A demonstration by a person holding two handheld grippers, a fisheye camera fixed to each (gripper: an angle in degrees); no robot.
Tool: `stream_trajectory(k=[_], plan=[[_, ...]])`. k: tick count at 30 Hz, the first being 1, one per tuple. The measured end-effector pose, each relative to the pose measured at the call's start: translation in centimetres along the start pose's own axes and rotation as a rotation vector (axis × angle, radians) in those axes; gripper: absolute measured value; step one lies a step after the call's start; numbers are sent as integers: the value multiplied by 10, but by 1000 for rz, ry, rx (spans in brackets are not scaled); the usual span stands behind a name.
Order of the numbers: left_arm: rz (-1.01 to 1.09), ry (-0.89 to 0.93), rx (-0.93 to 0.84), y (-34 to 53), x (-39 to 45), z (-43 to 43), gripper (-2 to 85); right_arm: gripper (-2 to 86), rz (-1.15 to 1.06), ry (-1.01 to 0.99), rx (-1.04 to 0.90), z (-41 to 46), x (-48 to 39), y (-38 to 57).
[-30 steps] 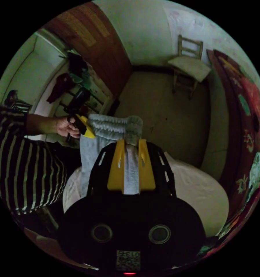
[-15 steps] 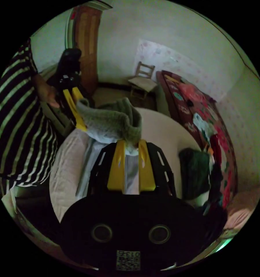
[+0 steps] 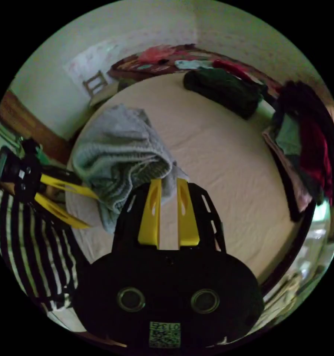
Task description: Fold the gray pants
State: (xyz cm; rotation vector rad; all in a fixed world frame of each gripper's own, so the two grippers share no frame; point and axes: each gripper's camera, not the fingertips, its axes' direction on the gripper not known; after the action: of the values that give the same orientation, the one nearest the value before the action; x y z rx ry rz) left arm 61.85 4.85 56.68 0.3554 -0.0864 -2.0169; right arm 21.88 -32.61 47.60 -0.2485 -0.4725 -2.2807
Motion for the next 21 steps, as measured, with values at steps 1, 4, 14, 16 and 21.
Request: stream_trajectory(k=[1, 4, 14, 16, 21], plan=[[-9, -40, 46, 3, 8, -10, 108, 80, 65, -49, 47, -6, 8, 15], [-140, -178, 92, 18, -2, -14, 100, 105, 207, -208, 143, -9, 15, 44], [-289, -331, -217, 32, -76, 96, 112, 202, 404, -76, 68, 64, -15, 66], [-251, -365, -236, 26, -70, 114, 110, 215, 437, -156, -1, 94, -13, 68], [-145, -358, -241, 14, -52, 144, 78, 180, 502, -172, -41, 118, -11, 71]])
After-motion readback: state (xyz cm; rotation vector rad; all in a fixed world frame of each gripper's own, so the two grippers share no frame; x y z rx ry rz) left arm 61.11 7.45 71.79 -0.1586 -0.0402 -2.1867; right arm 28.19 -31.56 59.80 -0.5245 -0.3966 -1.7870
